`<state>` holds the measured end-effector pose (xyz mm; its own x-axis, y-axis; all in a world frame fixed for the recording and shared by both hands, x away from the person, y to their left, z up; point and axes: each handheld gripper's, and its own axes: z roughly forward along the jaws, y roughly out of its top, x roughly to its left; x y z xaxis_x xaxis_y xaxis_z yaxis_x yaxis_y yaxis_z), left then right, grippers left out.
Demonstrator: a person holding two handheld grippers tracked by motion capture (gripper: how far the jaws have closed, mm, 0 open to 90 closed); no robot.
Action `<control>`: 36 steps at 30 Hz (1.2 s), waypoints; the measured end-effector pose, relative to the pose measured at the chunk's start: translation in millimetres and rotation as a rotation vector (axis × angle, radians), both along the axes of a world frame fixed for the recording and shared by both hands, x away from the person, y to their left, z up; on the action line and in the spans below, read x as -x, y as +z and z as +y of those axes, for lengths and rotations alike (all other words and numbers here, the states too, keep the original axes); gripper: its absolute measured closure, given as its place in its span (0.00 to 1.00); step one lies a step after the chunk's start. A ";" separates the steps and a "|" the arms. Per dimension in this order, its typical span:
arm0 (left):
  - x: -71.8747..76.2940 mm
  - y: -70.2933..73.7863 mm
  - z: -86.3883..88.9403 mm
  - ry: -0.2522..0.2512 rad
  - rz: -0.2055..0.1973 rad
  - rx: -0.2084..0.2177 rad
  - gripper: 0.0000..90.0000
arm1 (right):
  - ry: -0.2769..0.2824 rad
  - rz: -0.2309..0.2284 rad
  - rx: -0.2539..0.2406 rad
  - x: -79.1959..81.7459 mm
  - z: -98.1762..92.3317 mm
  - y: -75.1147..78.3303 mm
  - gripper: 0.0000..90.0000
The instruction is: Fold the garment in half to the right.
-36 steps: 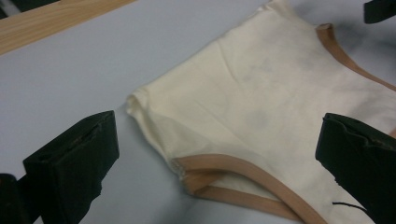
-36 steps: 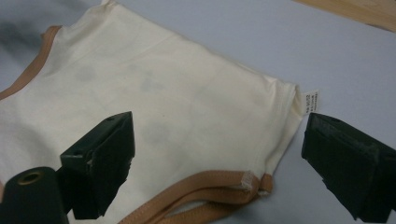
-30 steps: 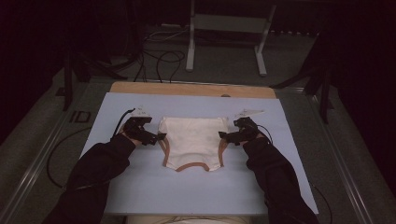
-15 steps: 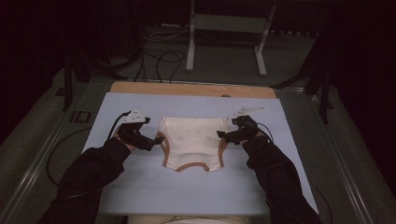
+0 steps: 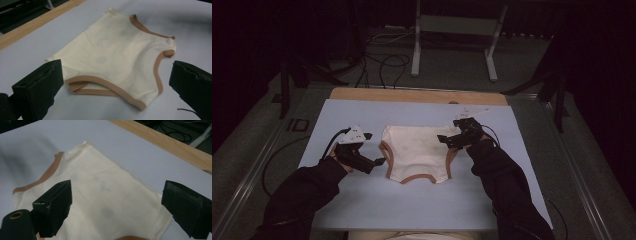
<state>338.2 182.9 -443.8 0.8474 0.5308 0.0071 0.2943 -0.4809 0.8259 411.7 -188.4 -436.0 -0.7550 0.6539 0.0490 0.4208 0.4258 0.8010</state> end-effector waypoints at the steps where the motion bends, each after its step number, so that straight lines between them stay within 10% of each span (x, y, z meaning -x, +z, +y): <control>1: 2.0 -1.2 -1.7 -0.010 -0.005 -0.005 0.00 | 0.002 0.002 -0.003 -1.0 2.0 0.6 0.11; 20: 19.8 -25.1 -25.1 -0.155 -0.012 -0.046 0.00 | 0.094 0.018 -0.013 -14.4 50.0 -0.9 0.11; 36: 12.3 -54.6 -41.8 -0.221 0.029 -0.177 0.07 | 0.133 0.055 -0.001 -21.5 81.9 -16.4 0.11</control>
<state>325.9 141.1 -498.3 0.9437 0.3260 0.0570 0.1889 -0.6719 0.7162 433.1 -106.6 -452.5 -0.8310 0.5483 0.0935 0.4044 0.4801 0.7784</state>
